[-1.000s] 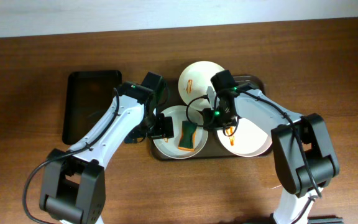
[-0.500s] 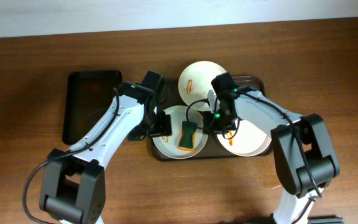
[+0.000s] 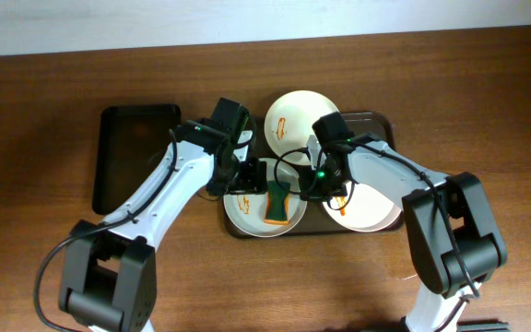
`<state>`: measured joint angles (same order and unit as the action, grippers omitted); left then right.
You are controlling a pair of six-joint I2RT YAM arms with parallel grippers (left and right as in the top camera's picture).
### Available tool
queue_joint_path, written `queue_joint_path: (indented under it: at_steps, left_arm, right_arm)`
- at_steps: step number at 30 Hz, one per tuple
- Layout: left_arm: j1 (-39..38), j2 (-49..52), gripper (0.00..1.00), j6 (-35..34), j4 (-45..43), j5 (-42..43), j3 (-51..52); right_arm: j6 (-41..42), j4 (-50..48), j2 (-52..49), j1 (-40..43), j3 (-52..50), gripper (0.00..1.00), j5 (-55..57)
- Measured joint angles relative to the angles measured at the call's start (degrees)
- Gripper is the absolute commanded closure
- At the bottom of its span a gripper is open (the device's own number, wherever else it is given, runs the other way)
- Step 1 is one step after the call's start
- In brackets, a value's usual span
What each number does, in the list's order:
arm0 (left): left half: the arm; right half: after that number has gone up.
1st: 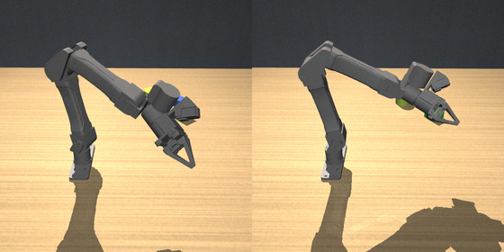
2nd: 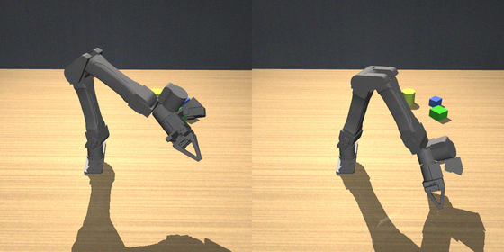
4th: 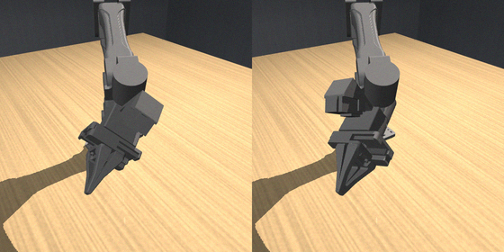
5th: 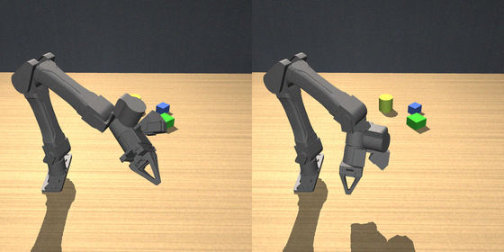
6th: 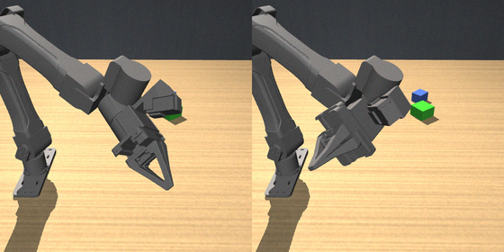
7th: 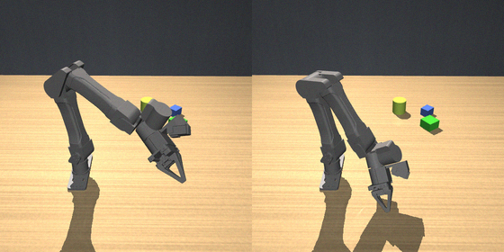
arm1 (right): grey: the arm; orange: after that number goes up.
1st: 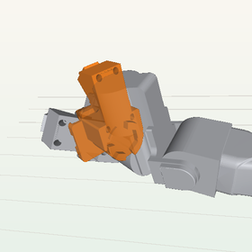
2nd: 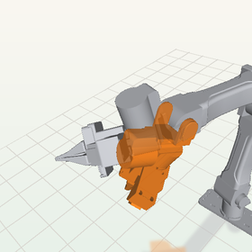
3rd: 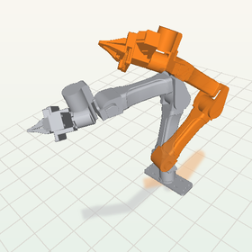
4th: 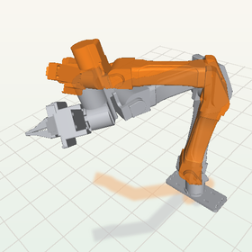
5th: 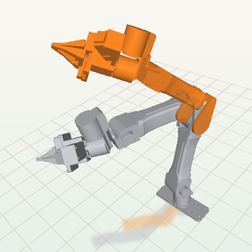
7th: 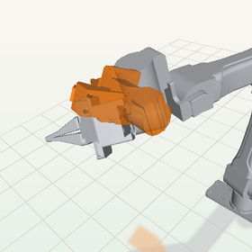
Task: Clean dirty plates on tray and stack at the side
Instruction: 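Hold the plate with the right gripper and scrub it with the left sponge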
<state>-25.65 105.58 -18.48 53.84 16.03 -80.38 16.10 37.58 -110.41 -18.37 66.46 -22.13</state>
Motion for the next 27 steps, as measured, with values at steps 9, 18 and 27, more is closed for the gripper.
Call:
queue_joint_path:
  at_steps: [9, 18, 27]
  left_arm:
    - [-0.5, 8.4, 0.25, 3.5, -4.5, 5.2, 0.7]
    - [-3.5, 10.8, 0.24, 3.0, -8.1, 6.6, 0.9]
    - [-5.3, 11.1, 0.55, 2.4, -10.5, 6.5, 0.9]
  right_arm:
    - [0.0, -0.8, 0.0, 0.0, 0.0, 0.96, 0.0]
    - [0.4, -1.3, 0.0, 0.0, 0.0, 0.96, 0.1]
    - [0.4, -1.5, 0.0, 0.1, 0.0, 0.96, 0.2]
